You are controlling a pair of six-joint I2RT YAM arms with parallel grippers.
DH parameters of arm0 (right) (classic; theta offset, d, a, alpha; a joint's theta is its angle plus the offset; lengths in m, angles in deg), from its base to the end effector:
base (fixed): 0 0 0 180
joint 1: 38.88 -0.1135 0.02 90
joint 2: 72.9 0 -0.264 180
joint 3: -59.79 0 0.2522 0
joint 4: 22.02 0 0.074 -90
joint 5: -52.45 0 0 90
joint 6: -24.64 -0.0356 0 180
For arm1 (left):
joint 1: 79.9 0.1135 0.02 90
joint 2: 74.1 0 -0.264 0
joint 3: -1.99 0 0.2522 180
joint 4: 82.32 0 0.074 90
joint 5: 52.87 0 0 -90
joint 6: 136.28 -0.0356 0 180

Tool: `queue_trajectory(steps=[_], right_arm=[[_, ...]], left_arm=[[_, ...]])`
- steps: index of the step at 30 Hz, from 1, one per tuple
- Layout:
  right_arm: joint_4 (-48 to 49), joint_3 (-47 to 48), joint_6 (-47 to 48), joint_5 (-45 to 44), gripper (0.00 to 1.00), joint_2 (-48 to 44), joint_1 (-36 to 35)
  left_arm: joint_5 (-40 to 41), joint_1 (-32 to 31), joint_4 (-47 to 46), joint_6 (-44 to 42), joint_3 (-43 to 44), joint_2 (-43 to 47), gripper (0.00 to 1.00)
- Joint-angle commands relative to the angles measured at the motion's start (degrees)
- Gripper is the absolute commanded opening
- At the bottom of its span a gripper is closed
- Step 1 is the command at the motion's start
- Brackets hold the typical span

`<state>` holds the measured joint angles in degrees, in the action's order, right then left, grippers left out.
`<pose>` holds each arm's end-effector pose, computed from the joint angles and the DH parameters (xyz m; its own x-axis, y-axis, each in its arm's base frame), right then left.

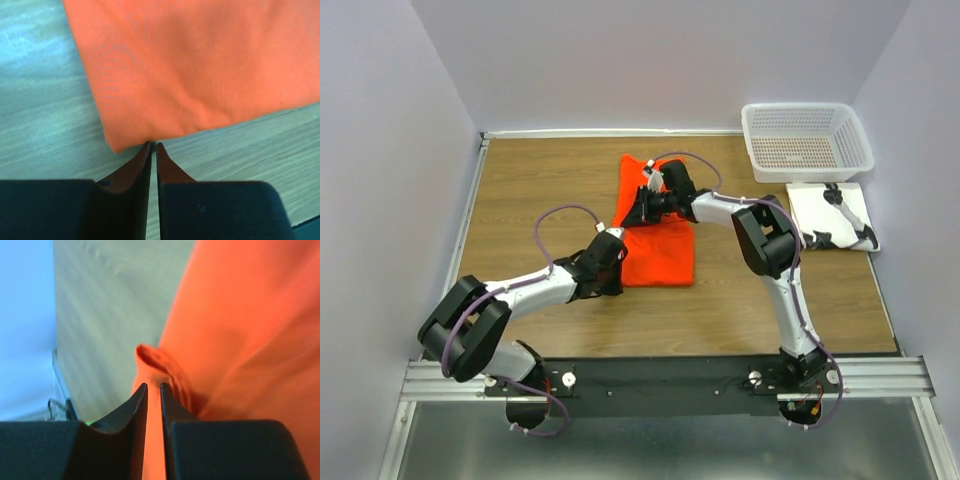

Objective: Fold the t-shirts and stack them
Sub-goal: Fold the tshirt

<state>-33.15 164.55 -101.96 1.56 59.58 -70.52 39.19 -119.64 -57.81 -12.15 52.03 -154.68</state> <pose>0.4145 0.2818 0.1271 -0.9208 -0.0240 -0.3893 -0.3441 0.5196 0.7820 0.1983 -0.1632 0.1560 -0.8713 -0.0048 -0.4907 0.1621 0.9410 -0.2970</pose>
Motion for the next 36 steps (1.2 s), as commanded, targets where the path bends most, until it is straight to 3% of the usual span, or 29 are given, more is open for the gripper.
queue_trajectory(steps=[1,5,10,16,21,27,31,36], right_arm=[[1.5,6.0,-1.8,-4.1,0.23,5.1,4.4],[1.5,8.7,-3.5,-2.8,0.23,5.5,7.6],[1.5,2.8,-1.3,0.3,0.29,-5.4,8.4],[1.8,-16.1,0.6,6.1,0.32,-18.4,8.4],[2.5,-32.4,2.6,12.8,0.34,-27.8,8.4],[5.2,-45.4,4.8,14.7,0.34,-28.9,10.2],[9.9,-53.7,3.5,13.4,0.33,-26.4,15.5],[9.8,-57.2,3.8,10.8,0.32,-25.2,21.1]], left_arm=[[-1.7,0.2,1.2,1.4,-2.7,2.3,0.15],[-1.4,0.2,2.0,1.7,-2.7,3.5,0.15],[0.5,0.2,3.6,1.8,-0.9,7.7,0.16],[-1.1,3.9,-1.0,1.4,0.7,12.2,0.24],[-8.7,7.6,-5.0,-0.4,1.5,5.9,0.21],[-12.4,8.3,-5.2,-2.0,2.8,-1.6,0.17],[-11.7,10.1,-2.4,-2.2,2.3,-3.0,0.11],[-11.8,11.3,0.4,-2.3,1.0,-1.5,0.06]])
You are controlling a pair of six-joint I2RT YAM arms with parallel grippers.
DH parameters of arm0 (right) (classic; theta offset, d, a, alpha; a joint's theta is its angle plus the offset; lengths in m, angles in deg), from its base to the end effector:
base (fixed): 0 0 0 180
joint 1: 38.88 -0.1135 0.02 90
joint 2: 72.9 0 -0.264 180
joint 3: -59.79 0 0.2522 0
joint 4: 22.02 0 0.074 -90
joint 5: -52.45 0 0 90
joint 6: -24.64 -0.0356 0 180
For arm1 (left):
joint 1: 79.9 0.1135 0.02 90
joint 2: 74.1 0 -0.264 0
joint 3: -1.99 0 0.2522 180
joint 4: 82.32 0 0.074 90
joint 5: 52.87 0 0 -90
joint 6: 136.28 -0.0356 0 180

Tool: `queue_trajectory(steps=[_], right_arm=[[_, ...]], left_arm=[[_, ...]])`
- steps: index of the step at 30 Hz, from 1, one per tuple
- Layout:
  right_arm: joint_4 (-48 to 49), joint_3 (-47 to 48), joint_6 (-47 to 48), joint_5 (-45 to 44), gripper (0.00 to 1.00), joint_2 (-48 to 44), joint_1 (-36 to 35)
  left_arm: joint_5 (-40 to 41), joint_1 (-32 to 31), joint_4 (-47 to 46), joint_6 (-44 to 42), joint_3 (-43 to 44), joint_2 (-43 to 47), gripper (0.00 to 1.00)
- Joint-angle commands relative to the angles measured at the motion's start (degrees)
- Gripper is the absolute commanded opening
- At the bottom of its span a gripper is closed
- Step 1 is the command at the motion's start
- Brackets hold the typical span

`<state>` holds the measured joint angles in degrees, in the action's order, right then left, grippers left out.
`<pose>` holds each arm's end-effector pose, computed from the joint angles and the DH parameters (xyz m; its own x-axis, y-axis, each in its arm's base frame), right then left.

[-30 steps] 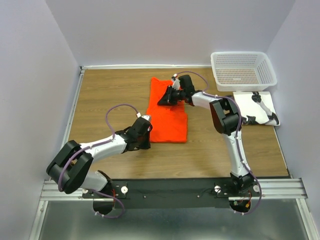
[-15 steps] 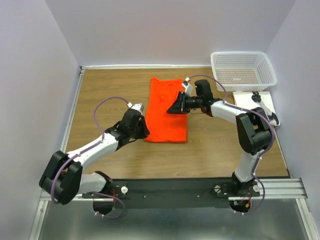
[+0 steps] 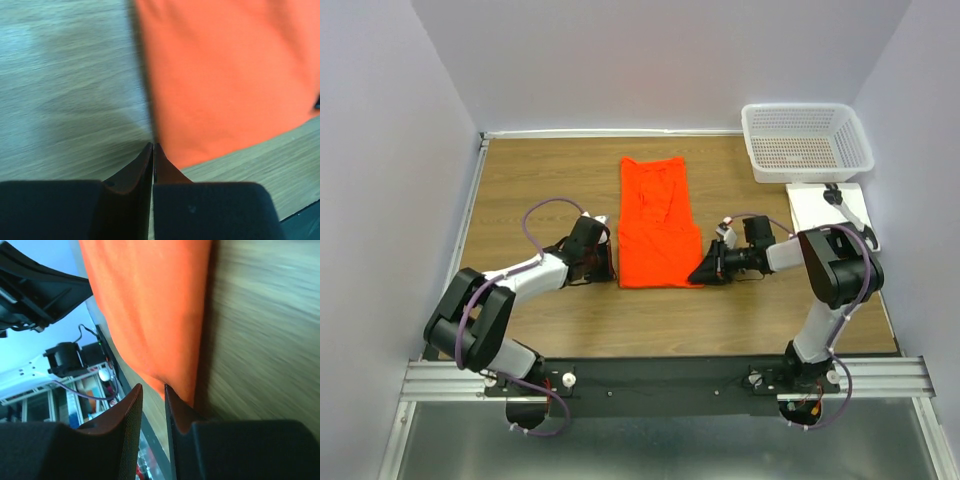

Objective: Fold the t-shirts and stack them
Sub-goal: Fold the tshirt

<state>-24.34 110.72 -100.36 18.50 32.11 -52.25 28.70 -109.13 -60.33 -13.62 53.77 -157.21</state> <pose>0.2736 0.0954 0.0861 -0.9940 0.0930 -0.0570 -0.0068 0.4686 0.8834 0.2322 -0.1359 0.1569 -0.8911 -0.1131 -0.4394 0.0933 0.9021 -0.4213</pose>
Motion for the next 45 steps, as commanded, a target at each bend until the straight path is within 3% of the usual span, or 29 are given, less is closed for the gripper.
queue_trajectory(steps=[1,6,8,9,13,19,27,32,36,38,41,45], right_arm=[[1.0,-3.7,2.1,-6.2,0.32,1.9,3.3],[-1.7,-2.0,1.5,-3.8,0.33,-5.1,3.3],[-2.3,0.3,0.8,-3.2,0.33,-7.4,3.3],[-2.4,2.1,-0.1,-3.6,0.33,-9.1,3.4],[-2.2,6.7,-2.0,-7.3,0.36,-9.6,3.3],[-0.6,16.7,-3.3,-10.2,0.36,-0.7,3.3],[0.3,24.4,-2.5,-12.9,0.36,12.0,4.0],[0.2,23.7,-1.6,-14.4,0.36,14.5,5.9],[0.2,22.9,-1.9,-13.9,0.37,10.8,6.0],[-0.5,21.6,-1.8,-14.0,0.38,6.1,6.0],[-2.7,20.1,-1.4,-15.6,0.43,-0.6,5.8],[-15.5,19.3,4.8,-20.5,0.45,-6.5,3.8]], left_arm=[[-1.3,0.9,3.3,-0.8,-1.0,1.4,0.05],[-2.1,0.9,4.8,-0.4,-1.6,5.4,0.06],[-2.1,0.8,3.6,0.3,-1.0,8.4,0.13],[-2.4,1.0,1.5,0.6,-0.5,9.5,0.22],[-4.0,1.2,-4.3,1.5,2.8,7.8,0.33],[-5.5,2.3,-10.5,0.1,11.1,-5.0,0.33],[-4.9,7.0,-10.8,-1.6,21.0,-22.6,0.27],[-5.3,9.0,-10.7,-1.4,20.3,-24.9,0.26],[-5.3,9.2,-9.5,-1.6,20.9,-24.0,0.27],[-5.2,9.2,-8.6,-1.9,21.0,-21.5,0.32],[-2.9,9.2,-5.9,-3.2,20.7,-16.5,0.45],[0.4,9.0,-3.0,-5.2,18.2,-8.9,0.65]])
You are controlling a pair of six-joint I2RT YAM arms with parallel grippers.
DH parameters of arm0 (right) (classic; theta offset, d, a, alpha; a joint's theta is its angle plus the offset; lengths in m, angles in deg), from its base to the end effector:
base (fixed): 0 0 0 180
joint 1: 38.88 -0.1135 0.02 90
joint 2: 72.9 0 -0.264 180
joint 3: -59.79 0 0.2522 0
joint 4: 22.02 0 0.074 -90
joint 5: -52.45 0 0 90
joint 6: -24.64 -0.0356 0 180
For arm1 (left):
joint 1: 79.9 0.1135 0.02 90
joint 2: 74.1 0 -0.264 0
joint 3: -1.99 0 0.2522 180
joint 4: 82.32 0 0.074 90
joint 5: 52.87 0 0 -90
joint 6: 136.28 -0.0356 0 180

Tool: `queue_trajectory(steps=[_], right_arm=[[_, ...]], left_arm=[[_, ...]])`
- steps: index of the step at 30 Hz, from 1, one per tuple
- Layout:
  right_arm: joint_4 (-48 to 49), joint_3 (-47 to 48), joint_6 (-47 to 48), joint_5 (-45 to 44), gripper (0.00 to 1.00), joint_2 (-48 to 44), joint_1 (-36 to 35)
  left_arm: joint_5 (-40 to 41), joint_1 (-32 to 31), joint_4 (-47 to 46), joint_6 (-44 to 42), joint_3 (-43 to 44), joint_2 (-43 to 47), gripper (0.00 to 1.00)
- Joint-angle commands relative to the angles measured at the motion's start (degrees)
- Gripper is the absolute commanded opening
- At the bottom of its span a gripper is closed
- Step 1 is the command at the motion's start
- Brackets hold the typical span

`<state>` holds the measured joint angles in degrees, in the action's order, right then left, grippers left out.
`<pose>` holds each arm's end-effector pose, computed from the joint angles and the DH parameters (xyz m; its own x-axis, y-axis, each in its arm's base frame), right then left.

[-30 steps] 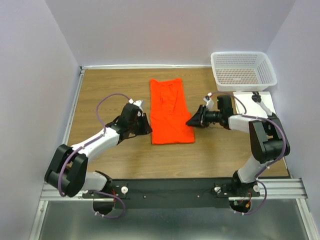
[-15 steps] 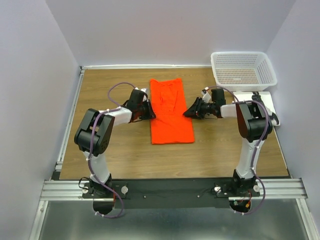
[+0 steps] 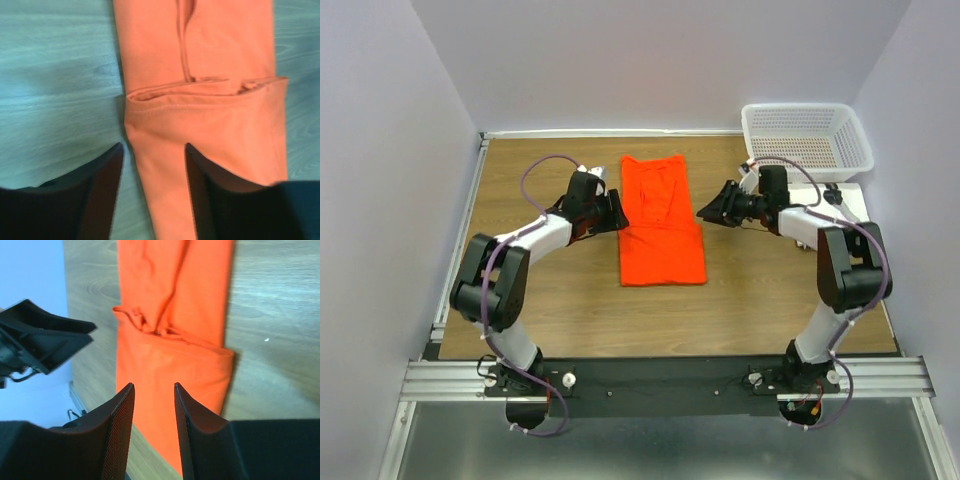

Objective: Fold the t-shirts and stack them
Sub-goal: Fold the tshirt

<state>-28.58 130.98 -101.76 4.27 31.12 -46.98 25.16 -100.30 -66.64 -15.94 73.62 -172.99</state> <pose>0.3665 0.0761 0.1691 -0.8708 0.3228 -0.3710 -0.1223 0.5885 0.7992 0.3392 -0.1340 0.1847 -0.7952 -0.2315 -0.5604 0.0946 0.8656 -0.4917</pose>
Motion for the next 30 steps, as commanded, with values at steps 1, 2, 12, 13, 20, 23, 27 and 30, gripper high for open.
queue_trajectory(steps=[1,2,12,13,20,23,27,30], right_arm=[[-14.2,-0.7,7.3,-8.2,0.46,-6.6,-3.0],[-19.3,-0.7,9.3,-13.4,0.47,-8.8,-3.9],[-35.2,-6.5,6.1,-37.4,0.56,-18.2,-18.2],[-35.6,-6.8,5.7,-37.9,0.56,-18.4,-18.7],[-37.1,-6.0,3.9,-40.6,0.56,-16.2,-22.1],[-37.1,-5.1,3.3,-41.1,0.55,-14.7,-23.5],[-37.1,-4.3,2.7,-43.4,0.53,-11.8,-25.4],[-37.1,-4.5,2.3,-45.2,0.52,-10.3,-26.3]], left_arm=[[5.4,0.0,4.8,-3.4,-2.2,9.7,0.67],[6.5,-0.3,5.6,-4.1,-3.4,11.2,0.7],[19.8,-5.7,16.6,-0.9,-11.6,26.1,0.76],[20.0,-6.3,17.3,-0.6,-12.0,26.5,0.76],[20.7,-11.2,18.9,1.7,-13.6,26.4,0.77],[21.1,-13.2,19.1,2.3,-13.2,25.2,0.77],[21.6,-15.3,19.4,3.0,-12.8,23.7,0.75],[21.7,-15.8,19.6,3.2,-12.8,23.4,0.75]])
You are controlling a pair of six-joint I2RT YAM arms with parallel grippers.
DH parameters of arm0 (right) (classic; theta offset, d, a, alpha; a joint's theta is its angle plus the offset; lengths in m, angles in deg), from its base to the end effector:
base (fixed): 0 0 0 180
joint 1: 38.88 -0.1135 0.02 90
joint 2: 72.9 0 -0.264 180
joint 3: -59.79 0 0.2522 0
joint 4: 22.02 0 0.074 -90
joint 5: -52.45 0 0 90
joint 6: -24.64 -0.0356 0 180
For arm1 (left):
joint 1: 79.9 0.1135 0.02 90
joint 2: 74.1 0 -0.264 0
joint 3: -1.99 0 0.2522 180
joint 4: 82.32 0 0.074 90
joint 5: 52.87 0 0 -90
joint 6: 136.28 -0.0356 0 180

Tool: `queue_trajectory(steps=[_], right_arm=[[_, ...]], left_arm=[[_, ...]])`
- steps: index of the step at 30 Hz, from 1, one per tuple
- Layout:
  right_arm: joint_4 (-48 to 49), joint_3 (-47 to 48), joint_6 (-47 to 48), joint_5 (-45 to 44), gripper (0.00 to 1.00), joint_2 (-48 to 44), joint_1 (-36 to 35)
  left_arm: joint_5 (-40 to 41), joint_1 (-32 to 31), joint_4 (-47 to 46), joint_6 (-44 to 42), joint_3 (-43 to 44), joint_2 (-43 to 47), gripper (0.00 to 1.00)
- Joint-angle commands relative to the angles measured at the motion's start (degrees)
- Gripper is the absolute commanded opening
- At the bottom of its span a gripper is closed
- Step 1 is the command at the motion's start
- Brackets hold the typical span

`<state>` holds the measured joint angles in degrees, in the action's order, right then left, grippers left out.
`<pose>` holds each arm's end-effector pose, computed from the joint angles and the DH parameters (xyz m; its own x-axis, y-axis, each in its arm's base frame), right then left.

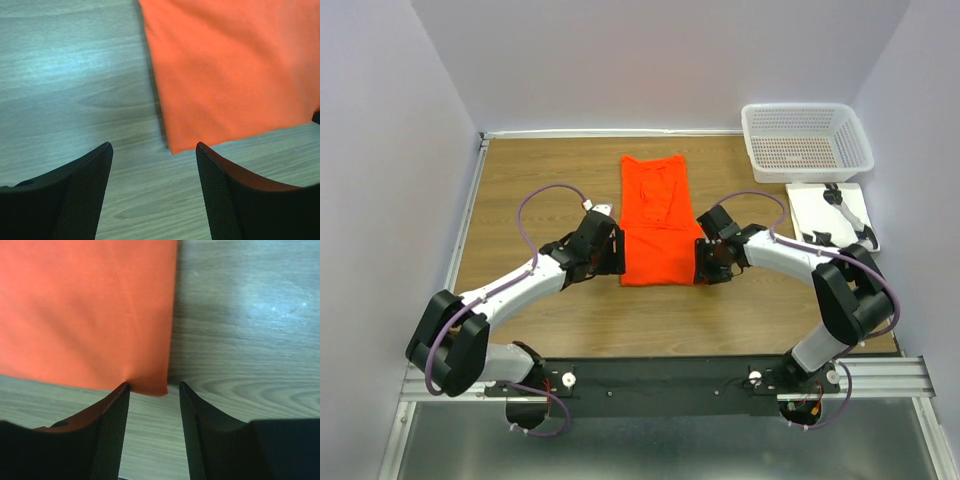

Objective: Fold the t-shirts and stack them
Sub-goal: Fold the tshirt

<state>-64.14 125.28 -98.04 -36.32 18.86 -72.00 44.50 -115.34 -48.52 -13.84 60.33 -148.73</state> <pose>0.2463 0.1616 0.1639 -0.9539 0.0222 -0.2992 -0.0449 0.9754 0.2157 0.2163 -0.1483 0.2135 -0.7999 -0.0836 -0.5942 0.0935 0.9608 -0.2611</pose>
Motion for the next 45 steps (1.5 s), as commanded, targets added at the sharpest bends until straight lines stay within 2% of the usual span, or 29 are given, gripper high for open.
queue_trajectory(steps=[1,9,12,16,18,30,35,42,45], right_arm=[[-1.6,0.8,-1.8,-6.2,0.49,2.8,-1.9],[-3.3,-1.0,-3.0,-12.8,0.4,5.6,-4.4],[-3.3,-1.6,-3.3,-13.3,0.33,6.7,-4.9],[-3.4,-2.1,-3.3,-13.4,0.17,8.2,-6.5],[-3.4,-1.7,-2.9,-13.0,0.0,9.1,-7.4],[-3.4,-0.2,-1.6,-12.8,0.0,9.9,-9.7],[-3.0,-0.7,-0.8,-12.4,0.0,9.7,-9.8],[-2.7,-1.5,-0.5,-12.0,0.0,9.1,-9.9],[-2.7,-1.6,-0.4,-11.9,0.0,9.1,-9.8]], left_arm=[[2.4,-1.1,1.6,1.3,0.4,-1.0,0.75],[2.6,-1.6,2.8,1.1,0.4,-1.5,0.71],[2.4,-1.6,3.5,1.0,0.6,-1.9,0.71],[1.9,-1.9,4.0,1.0,1.0,-2.8,0.71],[1.5,-2.3,4.2,1.2,1.3,-3.5,0.71],[0.4,-6.6,5.1,3.5,4.7,-10.7,0.71],[3.2,-7.3,7.2,5.1,6.6,-14.5,0.6],[4.0,-7.6,6.8,6.5,7.5,-17.3,0.51],[4.0,-8.0,6.5,6.9,7.8,-17.3,0.5]])
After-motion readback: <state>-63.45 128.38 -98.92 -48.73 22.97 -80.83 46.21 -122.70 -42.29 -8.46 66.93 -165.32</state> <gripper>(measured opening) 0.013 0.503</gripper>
